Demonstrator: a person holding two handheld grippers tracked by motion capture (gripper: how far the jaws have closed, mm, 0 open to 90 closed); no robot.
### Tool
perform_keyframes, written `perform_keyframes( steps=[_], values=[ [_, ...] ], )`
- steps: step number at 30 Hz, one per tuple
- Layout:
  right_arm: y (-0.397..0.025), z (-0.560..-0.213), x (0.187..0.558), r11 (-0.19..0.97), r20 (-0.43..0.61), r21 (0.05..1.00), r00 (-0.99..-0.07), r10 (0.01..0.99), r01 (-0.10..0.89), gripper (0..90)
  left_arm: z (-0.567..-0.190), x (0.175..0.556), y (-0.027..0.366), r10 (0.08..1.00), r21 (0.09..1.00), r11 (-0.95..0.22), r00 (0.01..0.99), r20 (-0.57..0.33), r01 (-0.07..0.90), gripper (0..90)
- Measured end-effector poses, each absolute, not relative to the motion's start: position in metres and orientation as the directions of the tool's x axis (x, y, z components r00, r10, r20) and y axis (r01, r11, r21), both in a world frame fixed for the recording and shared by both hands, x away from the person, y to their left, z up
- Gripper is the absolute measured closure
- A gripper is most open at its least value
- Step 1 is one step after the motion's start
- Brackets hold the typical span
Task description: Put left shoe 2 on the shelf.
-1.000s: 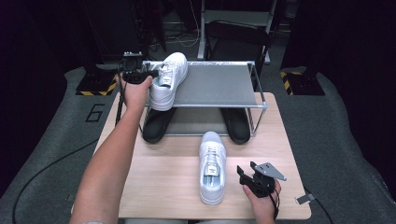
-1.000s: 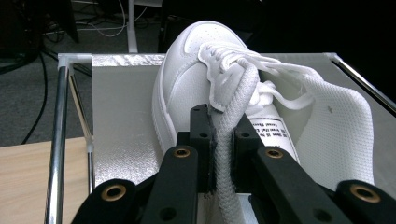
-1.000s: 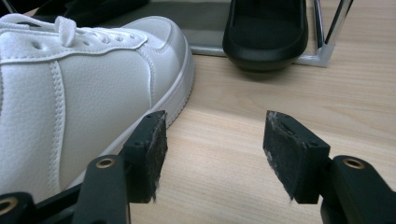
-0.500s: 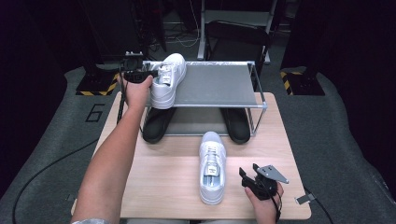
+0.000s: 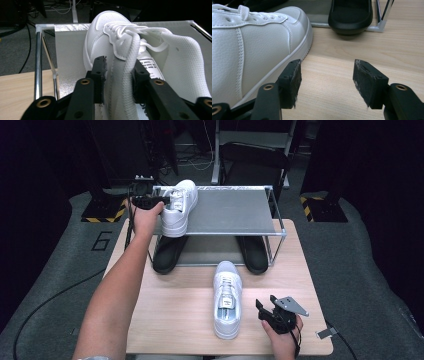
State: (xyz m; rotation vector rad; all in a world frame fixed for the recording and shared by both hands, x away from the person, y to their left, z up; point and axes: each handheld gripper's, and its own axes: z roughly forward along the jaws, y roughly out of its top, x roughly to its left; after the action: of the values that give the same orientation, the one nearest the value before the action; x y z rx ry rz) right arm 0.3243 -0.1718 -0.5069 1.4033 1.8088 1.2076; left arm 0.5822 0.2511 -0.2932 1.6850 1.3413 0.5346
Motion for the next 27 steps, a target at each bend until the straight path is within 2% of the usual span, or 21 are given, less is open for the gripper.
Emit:
perform_keyframes(
  steps=[3, 7, 18, 27],
  values=[
    [-0.171, -0.507, 0.324, 0.055, 0.099, 0.888, -0.306, 0.947, 0.457, 39.3, -0.293, 0.581, 0.251, 0.932, 0.842, -0.027, 0.318, -0.173, 0.538, 63.2],
    [-0.171, -0.507, 0.325, 0.059, 0.099, 0.885, -0.311, 0.945, 0.462, 39.3, -0.289, 0.578, 0.252, 0.921, 0.850, -0.010, 0.335, -0.197, 0.527, 58.6],
    [-0.169, -0.507, 0.326, 0.057, 0.102, 0.886, -0.313, 0.944, 0.460, 39.3, -0.274, 0.559, 0.255, 0.913, 0.861, -0.045, 0.370, -0.170, 0.507, 52.8],
    [-0.167, -0.506, 0.327, 0.061, 0.099, 0.888, -0.318, 0.943, 0.456, 39.3, -0.267, 0.549, 0.259, 0.914, 0.861, -0.057, 0.374, -0.159, 0.506, 52.5]
  ],
)
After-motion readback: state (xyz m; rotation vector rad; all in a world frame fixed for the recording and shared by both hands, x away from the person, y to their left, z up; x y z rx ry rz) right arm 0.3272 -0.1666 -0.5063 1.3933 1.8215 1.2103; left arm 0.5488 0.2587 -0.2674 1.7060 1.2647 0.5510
